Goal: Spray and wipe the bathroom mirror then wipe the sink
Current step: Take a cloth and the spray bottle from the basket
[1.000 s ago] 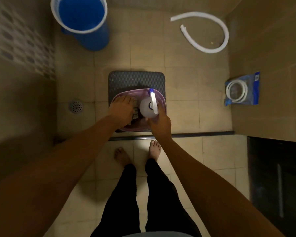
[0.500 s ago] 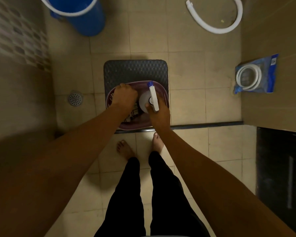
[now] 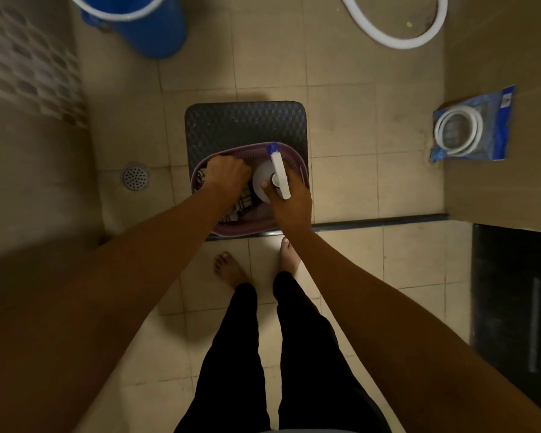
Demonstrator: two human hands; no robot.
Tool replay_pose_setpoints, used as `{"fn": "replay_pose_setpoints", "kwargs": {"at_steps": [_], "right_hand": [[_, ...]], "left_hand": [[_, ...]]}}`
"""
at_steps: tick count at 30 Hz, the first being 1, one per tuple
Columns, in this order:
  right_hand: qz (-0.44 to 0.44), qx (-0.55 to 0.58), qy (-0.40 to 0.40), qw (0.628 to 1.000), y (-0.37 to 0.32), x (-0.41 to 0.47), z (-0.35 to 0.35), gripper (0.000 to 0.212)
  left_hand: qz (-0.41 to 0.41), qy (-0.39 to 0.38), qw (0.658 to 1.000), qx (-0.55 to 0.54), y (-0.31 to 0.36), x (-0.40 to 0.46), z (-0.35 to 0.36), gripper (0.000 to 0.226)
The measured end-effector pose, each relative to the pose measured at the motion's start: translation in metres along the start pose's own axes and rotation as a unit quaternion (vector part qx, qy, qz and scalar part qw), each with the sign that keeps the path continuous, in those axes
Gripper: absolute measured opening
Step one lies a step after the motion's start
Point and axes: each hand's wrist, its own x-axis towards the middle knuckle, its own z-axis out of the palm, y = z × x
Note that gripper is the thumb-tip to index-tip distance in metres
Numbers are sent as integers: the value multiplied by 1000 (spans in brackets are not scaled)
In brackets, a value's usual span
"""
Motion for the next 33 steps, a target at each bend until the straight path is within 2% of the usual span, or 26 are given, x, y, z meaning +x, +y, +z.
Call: {"fn": "replay_pose_setpoints", "kwargs": {"at_steps": [4,7,10,12,13,17,19,22,29,33], "right_hand": [[-24,20,-9,999,5,-2,-3,54],[-71,-37,3,997,-2,-6,-8,45],[-110,-47,6,993,-6,-10,-10,40],[-118,-42,9,992,-7,-12,-11,38],[-122,-39,7,992,-7,-13,-12,38],[-147,-46,10,988,-6,-14,-13,34],[-156,-47,17,986,-5,-15,-14,32],[-167,-49,25,984,-6,-17,-16,34],[-222,-62,86,969,-22,-25,-23,34],[-247,-52,101,962,-37,-37,-28,39]], "left_hand": [[1,34,999,2,0,-3,-1,31],[18,56,998,34,-1,-10,-2,29],[1,54,997,-59,-3,-15,-2,27],[-19,59,989,-136,-6,-14,-2,39],[-29,48,984,-169,-8,-14,-4,42],[-57,-24,950,-307,-12,-7,-1,32],[-73,-57,929,-359,-11,-6,3,42],[-90,-79,922,-368,-10,-4,10,55],[-69,-76,913,-395,-15,-13,8,30],[-55,-16,868,-494,-28,-26,2,26]]}}
